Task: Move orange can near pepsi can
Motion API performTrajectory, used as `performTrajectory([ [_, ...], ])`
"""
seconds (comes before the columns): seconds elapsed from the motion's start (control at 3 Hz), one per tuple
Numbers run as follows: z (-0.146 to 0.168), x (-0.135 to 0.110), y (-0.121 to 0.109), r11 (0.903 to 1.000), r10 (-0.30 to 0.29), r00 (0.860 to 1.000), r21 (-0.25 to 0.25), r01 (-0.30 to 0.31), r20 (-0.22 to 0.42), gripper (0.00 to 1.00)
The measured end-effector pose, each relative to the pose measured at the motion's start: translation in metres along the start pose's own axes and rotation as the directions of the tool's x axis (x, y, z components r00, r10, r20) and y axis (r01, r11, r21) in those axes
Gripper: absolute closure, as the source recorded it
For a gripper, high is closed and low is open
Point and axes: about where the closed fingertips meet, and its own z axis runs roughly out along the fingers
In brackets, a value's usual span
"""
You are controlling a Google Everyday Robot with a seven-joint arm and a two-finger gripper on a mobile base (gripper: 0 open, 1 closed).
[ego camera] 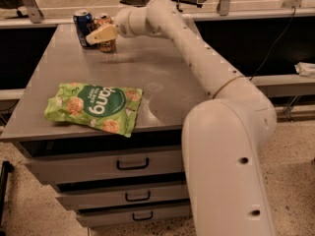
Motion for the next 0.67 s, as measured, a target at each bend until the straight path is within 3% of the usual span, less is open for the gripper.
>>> performTrajectory([
  [0.67,-0.15,-0.018,-0.051,0.9957,-0.073,0.997,0.058,0.073,0.001,0.0],
])
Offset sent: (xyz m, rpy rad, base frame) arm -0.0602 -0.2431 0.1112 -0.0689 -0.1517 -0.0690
